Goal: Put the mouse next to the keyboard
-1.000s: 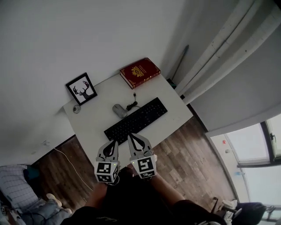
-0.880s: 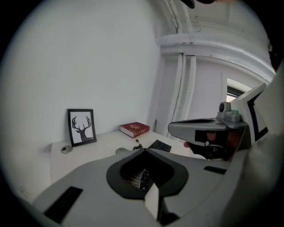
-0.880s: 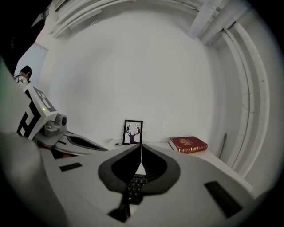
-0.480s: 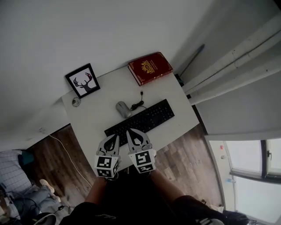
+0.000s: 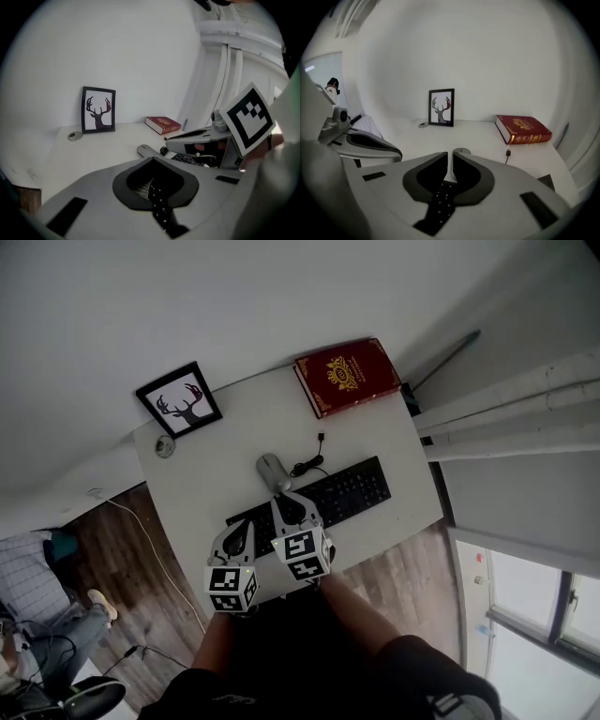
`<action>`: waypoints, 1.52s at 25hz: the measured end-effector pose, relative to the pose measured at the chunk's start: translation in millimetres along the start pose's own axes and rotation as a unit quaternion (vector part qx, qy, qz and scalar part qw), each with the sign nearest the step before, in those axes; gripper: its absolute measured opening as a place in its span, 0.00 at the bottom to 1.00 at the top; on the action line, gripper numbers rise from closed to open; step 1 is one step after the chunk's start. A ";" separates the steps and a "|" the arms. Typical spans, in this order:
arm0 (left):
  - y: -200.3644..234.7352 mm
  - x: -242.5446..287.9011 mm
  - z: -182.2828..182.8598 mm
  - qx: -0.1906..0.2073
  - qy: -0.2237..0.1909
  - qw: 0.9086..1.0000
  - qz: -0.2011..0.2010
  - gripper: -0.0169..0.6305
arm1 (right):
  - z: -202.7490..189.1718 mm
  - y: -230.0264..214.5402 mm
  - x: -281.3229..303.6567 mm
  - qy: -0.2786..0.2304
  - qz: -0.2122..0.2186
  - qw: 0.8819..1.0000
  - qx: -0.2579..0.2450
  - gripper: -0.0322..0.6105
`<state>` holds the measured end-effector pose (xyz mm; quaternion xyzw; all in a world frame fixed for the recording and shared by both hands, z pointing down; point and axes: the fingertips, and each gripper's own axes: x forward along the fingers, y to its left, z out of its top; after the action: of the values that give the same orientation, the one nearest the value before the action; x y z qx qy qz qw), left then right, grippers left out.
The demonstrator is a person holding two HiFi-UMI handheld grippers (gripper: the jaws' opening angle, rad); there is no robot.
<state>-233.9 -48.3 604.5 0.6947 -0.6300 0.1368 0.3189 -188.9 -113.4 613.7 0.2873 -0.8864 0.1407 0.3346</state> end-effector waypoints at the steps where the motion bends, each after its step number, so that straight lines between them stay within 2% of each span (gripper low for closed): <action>1: 0.4 2.7 0.2 -0.003 0.002 1.000 0.002 0.03 | -0.1 -2.1 5.2 0.004 0.003 1.000 -0.001 0.10; 2: 0.3 5.2 0.8 -0.005 0.003 1.000 0.003 0.03 | -0.9 -4.6 10.8 0.009 0.005 1.000 -0.003 0.12; 6: 3.3 11.9 4.5 -0.004 0.008 1.000 0.011 0.03 | -4.0 -12.3 35.4 0.034 0.018 0.999 -0.006 0.29; 15: 33.6 26.5 5.3 -0.022 0.022 0.999 0.039 0.03 | -18.9 -25.0 79.6 0.094 -0.006 0.995 -0.038 0.47; 20: 45.5 33.2 5.4 -0.028 0.026 0.998 0.043 0.03 | -23.3 -22.4 95.0 0.104 0.001 0.994 -0.024 0.53; 24: 52.3 37.6 4.4 -0.031 0.031 0.998 0.042 0.03 | -32.9 -26.2 105.8 0.134 0.004 0.991 -0.014 0.54; 31: 60.4 41.9 3.6 -0.031 0.036 0.998 0.042 0.03 | -40.8 -25.0 113.4 0.164 0.003 0.986 -0.030 0.55; 38: 64.4 39.2 0.1 -0.037 0.037 0.998 0.044 0.03 | -40.7 -22.5 115.5 0.169 0.014 0.985 -0.033 0.53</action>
<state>-289.3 -79.5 645.0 0.6484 -0.6524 0.1529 0.3614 -225.0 -161.3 722.7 0.2356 -0.8251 0.1630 0.4870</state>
